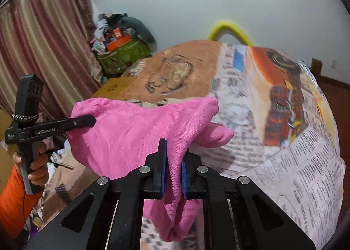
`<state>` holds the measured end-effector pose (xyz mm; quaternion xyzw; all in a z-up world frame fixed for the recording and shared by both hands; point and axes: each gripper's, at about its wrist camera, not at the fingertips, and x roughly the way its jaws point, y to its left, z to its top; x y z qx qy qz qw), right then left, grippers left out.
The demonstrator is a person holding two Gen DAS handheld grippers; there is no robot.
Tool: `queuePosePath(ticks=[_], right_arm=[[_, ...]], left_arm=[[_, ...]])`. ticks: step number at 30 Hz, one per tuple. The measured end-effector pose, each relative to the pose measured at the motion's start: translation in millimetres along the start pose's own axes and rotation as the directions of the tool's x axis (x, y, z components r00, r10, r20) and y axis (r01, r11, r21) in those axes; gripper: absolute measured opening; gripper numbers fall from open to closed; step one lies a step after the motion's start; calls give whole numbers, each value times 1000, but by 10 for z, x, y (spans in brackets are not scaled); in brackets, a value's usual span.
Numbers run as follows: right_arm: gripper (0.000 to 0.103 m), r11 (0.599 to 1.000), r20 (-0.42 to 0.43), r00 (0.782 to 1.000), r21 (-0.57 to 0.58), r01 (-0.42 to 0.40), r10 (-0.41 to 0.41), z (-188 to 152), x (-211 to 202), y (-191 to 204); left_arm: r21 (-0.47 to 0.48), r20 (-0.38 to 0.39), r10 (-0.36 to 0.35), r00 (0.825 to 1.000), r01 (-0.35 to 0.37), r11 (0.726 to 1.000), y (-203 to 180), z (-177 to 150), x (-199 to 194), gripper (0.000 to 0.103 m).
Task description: Fold small clothes
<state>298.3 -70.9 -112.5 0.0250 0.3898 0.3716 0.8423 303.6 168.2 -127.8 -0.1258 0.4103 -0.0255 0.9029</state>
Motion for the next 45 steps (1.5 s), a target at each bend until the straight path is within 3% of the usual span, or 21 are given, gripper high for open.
queuePosePath(ticks=[9, 17, 26, 30, 33, 40, 45], right_arm=[[10, 996, 12, 998, -64, -60, 60, 71, 91, 693], [10, 992, -78, 993, -83, -91, 84, -107, 550, 1039], [10, 996, -200, 978, -50, -68, 56, -416, 1078, 947], [10, 999, -243, 969, -11, -52, 48, -482, 1235, 799], [12, 999, -278, 960, -13, -41, 36, -516, 1310, 757], [22, 997, -286, 958, -80, -8, -15, -534, 1187, 767], [26, 991, -234, 971, -131, 11, -42, -439, 1003, 771]], left_arm=[[-17, 45, 87, 995, -86, 996, 503, -212, -535, 17], [-96, -61, 112, 992, -117, 988, 1088, -589, -389, 17], [-147, -194, 112, 975, -142, 979, 1451, -924, 138, 19], [-146, -217, 137, 966, -171, 974, 1501, -973, 312, 27], [-118, -244, 190, 951, -224, 967, 1512, -1004, 441, 33], [-40, -210, 272, 939, -286, 957, 1449, -982, 272, 38], [-29, -153, 310, 938, -317, 948, 1464, -848, 10, 38]])
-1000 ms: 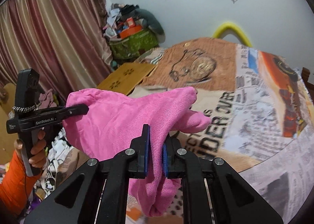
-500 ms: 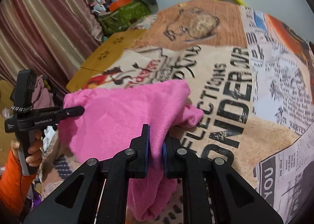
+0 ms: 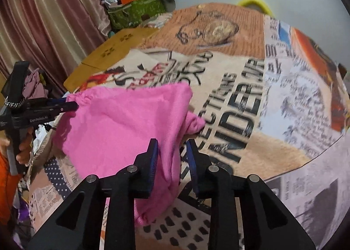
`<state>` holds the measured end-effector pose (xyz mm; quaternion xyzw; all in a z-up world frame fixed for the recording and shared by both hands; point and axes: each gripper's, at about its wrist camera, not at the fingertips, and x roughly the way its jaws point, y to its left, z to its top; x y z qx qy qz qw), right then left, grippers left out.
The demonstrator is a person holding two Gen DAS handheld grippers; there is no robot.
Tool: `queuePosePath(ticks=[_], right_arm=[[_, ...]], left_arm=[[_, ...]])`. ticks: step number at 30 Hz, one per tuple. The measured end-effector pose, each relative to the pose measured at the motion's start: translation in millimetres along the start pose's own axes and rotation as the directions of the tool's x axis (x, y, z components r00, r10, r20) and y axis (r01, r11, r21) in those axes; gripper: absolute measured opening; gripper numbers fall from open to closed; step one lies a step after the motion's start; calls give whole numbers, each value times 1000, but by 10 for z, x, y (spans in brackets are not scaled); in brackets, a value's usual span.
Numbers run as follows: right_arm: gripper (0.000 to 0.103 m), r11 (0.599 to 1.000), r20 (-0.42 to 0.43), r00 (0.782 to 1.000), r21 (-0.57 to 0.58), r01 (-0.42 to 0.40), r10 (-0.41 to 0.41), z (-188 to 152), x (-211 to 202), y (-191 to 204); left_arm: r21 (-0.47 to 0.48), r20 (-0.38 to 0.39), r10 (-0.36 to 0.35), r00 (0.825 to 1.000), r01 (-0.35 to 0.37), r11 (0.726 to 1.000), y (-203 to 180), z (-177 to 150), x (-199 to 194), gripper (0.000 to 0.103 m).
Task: Fold small clothes
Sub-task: 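Release the folded cardigan by opening both grippers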
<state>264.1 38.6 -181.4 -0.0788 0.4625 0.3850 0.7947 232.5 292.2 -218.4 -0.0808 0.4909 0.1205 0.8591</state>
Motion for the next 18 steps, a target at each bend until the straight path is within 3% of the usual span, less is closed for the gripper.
queuePosePath(ticks=[5, 10, 13, 18], right_arm=[[28, 1000, 70, 998, -7, -2, 3, 205, -62, 21], [28, 996, 81, 993, -46, -81, 85, 371, 56, 206], [29, 992, 46, 994, -87, -90, 94, 405, 234, 311], [29, 997, -43, 999, -75, -28, 25, 324, 566, 227]], left_arm=[[-27, 31, -62, 998, 63, 998, -34, 176, -142, 39], [15, 31, -107, 994, 107, 994, -286, 265, -47, 43], [10, -28, -124, 992, 124, 992, -359, 258, 172, 43], [-33, -67, -72, 995, 70, 997, -229, 245, 419, 43]])
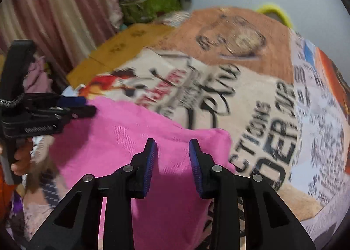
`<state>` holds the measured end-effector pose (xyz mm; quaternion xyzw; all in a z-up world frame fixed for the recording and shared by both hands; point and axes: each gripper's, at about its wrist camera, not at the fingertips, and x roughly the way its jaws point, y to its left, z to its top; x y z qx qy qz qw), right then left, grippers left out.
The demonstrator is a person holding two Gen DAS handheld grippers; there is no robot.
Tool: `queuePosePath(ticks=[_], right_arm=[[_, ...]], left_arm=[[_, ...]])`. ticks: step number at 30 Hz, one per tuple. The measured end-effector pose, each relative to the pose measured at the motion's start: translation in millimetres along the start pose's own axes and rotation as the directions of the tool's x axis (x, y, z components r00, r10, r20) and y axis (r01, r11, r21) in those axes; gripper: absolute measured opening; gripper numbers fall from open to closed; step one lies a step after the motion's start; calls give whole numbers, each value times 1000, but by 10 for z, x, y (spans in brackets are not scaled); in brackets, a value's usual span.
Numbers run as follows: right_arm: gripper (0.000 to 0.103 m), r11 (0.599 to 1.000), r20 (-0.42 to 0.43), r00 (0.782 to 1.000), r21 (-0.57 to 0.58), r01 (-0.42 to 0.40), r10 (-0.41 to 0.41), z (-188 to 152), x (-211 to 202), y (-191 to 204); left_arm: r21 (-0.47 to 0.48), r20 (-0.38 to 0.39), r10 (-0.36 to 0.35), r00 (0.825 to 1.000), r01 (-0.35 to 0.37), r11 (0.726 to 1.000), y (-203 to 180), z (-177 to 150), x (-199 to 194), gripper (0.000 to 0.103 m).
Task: Fold small clothes
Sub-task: 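Release the folded cardigan by opening both grippers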
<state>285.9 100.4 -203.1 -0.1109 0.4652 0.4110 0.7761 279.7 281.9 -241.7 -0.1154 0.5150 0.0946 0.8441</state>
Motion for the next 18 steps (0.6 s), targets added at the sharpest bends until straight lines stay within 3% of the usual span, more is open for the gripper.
queuePosePath(ticks=[2, 5, 9, 14, 18], right_arm=[[28, 998, 3, 1000, 56, -28, 28, -82, 6, -130], [28, 997, 12, 1000, 72, -3, 2, -128, -85, -207], [28, 998, 36, 999, 54, 29, -31, -126, -304, -154], [30, 1000, 52, 999, 5, -11, 11, -176, -487, 61], [39, 999, 6, 999, -38, -33, 33, -290, -406, 226]], left_arm=[[-22, 5, 36, 999, -35, 999, 133, 35, -17, 43], [-59, 14, 81, 997, -80, 995, 326, 67, -112, 43], [-95, 50, 55, 997, -50, 994, 462, -12, -356, 43], [-49, 54, 31, 998, -29, 998, 336, -243, -500, 51], [3, 12, 53, 999, -53, 999, 200, -376, -351, 51]])
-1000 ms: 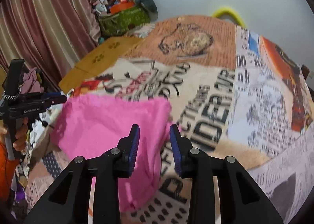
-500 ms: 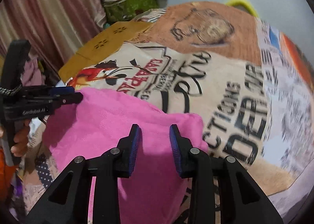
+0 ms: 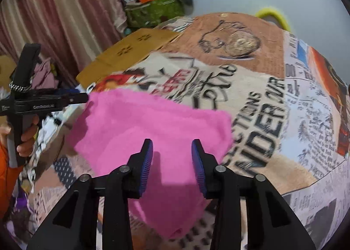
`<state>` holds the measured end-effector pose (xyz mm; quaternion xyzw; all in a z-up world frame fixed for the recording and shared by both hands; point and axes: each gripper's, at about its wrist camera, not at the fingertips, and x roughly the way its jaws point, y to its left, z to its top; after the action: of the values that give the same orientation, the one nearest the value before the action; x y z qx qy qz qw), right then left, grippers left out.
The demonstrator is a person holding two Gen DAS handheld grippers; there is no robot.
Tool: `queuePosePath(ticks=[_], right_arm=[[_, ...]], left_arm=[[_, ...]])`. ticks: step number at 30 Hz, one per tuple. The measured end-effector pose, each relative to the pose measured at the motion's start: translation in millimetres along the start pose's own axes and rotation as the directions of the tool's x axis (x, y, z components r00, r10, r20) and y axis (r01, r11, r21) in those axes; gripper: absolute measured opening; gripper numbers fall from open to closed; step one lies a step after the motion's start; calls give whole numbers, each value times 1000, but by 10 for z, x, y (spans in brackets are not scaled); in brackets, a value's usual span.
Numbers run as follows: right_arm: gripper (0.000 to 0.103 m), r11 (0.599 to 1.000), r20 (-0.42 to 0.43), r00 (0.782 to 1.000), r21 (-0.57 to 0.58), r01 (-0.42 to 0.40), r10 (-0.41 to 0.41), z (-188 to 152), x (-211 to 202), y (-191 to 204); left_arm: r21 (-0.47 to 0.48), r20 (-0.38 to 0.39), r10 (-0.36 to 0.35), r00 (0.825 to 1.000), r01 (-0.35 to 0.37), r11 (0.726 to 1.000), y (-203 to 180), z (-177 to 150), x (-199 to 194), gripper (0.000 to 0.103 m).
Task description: Fold small clothes
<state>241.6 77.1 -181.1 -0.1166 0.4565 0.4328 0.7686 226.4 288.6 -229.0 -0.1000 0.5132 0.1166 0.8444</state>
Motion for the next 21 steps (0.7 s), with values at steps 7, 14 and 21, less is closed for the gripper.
queuePosePath(ticks=[7, 14, 21], right_arm=[[42, 1000, -57, 998, 17, -19, 20, -317, 11, -50], [42, 998, -45, 998, 46, 38, -36, -492, -308, -197], [42, 998, 131, 990, 39, 49, -54, -353, -986, 0]], left_arm=[[16, -20, 132, 991, -132, 991, 149, 9, 166, 52], [-8, 24, 171, 985, -171, 985, 204, -117, -204, 51], [26, 203, 107, 973, -115, 993, -160, -269, -1112, 51]])
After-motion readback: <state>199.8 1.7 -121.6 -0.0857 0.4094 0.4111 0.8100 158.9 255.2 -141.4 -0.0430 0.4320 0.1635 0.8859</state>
